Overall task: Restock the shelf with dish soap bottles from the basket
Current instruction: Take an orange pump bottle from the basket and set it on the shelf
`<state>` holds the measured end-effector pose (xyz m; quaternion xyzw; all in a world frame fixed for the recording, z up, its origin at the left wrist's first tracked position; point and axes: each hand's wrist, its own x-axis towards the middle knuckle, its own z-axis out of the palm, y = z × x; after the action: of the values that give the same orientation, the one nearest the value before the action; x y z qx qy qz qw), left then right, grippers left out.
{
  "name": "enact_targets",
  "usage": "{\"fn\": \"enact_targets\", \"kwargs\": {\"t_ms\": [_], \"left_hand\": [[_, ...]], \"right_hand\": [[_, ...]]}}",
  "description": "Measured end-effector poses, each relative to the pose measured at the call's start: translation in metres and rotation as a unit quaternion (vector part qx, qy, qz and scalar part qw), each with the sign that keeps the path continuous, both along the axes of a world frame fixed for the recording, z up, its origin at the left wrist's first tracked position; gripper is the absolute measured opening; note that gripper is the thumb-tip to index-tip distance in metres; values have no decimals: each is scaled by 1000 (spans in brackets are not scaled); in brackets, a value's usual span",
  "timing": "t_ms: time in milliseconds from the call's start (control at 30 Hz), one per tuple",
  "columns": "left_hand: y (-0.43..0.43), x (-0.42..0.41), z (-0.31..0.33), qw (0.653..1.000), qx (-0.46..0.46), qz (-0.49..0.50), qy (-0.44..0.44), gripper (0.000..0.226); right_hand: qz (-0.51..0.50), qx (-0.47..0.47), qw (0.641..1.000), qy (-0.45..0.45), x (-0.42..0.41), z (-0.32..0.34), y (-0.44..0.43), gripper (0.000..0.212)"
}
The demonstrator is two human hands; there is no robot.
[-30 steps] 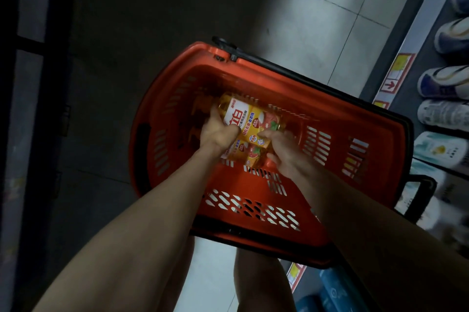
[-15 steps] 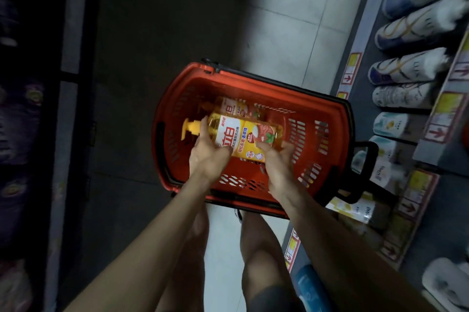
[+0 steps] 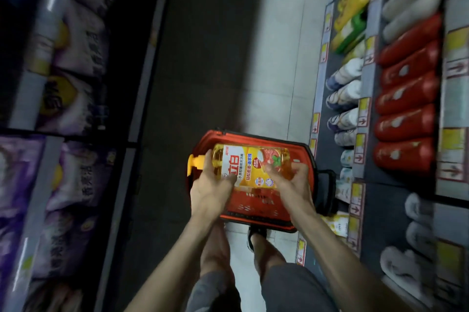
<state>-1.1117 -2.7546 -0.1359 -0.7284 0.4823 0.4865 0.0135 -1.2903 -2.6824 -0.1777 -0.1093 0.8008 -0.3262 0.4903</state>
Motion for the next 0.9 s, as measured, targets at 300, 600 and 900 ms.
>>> {"fn": "enact_targets", "kwargs": {"t_ms": [300, 600, 900], "left_hand": [[-16, -9, 146, 995, -87, 1, 54, 83], [-23, -6, 254, 981, -168, 34, 94, 82], [-28, 3, 337, 890, -353, 159, 239, 69]], "right_hand": [[79, -102, 989, -70, -52, 154, -38, 118], [138, -171, 966, -135, -76, 269, -71, 113], [130, -289, 932, -174, -64, 355, -114, 85]]}}
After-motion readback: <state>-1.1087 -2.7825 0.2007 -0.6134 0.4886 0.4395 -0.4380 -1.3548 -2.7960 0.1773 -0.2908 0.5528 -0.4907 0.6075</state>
